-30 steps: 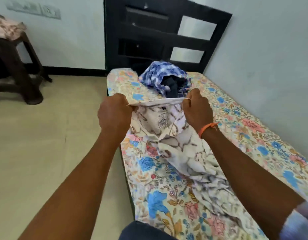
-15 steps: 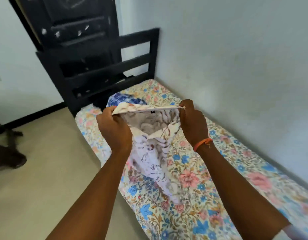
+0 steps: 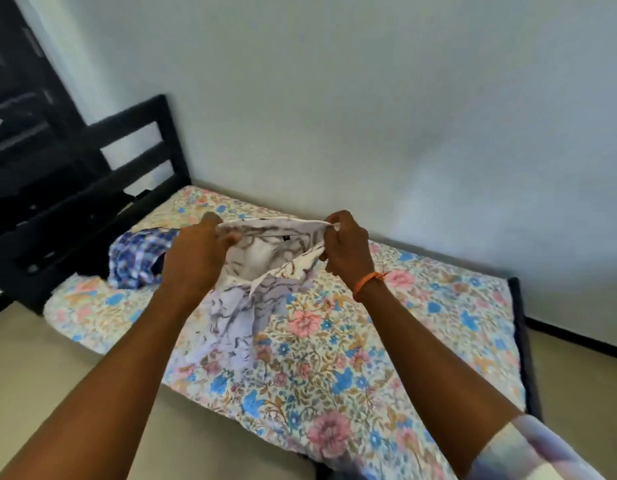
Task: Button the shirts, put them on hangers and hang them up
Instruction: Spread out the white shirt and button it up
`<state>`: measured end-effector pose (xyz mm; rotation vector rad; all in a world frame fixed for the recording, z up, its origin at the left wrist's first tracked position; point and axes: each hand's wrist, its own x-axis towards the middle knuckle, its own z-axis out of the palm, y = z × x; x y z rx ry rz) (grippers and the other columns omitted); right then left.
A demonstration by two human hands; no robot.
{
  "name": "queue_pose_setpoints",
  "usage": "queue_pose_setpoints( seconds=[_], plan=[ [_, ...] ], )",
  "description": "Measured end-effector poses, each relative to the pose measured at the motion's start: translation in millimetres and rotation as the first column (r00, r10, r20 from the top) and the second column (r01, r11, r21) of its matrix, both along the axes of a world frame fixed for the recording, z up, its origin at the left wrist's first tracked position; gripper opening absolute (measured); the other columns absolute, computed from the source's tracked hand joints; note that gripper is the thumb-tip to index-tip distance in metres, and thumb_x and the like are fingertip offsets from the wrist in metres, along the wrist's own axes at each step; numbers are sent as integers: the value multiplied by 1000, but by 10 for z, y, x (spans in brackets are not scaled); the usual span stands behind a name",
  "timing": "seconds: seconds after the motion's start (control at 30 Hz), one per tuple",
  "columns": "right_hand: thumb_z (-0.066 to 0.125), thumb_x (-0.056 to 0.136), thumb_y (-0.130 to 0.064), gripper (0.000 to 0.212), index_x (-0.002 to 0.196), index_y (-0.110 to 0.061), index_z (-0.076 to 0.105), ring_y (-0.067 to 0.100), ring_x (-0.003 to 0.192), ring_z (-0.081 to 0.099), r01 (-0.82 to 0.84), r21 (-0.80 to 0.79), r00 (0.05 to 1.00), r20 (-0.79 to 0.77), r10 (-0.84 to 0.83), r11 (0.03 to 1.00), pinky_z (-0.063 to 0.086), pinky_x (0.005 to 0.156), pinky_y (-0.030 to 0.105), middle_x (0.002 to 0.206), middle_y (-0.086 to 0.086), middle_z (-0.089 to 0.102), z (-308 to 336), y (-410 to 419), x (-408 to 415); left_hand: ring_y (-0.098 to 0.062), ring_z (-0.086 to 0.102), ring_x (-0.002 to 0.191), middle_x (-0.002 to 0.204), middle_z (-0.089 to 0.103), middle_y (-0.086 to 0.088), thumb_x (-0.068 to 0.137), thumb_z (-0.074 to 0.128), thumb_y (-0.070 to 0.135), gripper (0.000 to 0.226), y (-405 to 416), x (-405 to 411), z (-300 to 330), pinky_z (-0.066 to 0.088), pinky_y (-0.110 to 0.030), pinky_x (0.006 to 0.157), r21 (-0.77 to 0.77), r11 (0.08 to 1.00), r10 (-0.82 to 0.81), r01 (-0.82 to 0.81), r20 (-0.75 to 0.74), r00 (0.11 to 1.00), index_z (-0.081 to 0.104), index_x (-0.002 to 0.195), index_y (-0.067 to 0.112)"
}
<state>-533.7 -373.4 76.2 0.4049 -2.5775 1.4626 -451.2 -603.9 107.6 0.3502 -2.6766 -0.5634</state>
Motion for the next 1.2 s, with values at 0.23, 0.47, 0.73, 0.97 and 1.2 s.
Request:
queue_pose_setpoints(
  seconds=[0.23,0.47,0.73,0.97,1.2],
  plan=[
    [40,99,-14,22,115,-13,55,21,48,65,29,113,976,210,-52,993,54,50,38,64,6,65,-260,971,117,-33,51,58,64,52,-12,98,57,22,38,876,-252,-416,32,-32,52,-201,978,-28,51,113,993,54,63,8],
    [46,104,-22,30,130,-7,47,31,58,66,-75,156,886,464,-6,985,58,56,40,78,18,68,-1261,1915,243,-32,46,61,67,48,-14,96,58,8,32,1746,-663,-1249,33,-35,57,59,993,-116,105,217,969,65,69,-7],
    [55,100,-10,23,122,-5,57,0,48,62,168,47,592,794,-139,985,48,48,16,76,5,65,-2618,3152,48,-34,50,78,86,57,-23,103,42,12,30,3327,-1281,-2324,27,-33,66,377,925,-135,-34,413,900,62,91,-8],
    [58,93,-8,16,100,1,68,33,95,66,261,294,446,808,-385,920,55,85,40,105,19,69,-3820,4070,-369,-38,52,73,72,45,-13,102,38,17,29,4080,-1698,-3357,30,-37,61,212,968,-223,134,480,848,46,79,3],
    [50,98,-14,40,136,0,46,36,118,58,344,599,342,637,-690,723,52,96,43,132,22,56,-5011,5019,-975,-19,35,56,63,37,-2,103,40,18,31,4622,-2228,-4382,25,-33,58,187,928,-371,321,424,826,43,75,7]
  ],
)
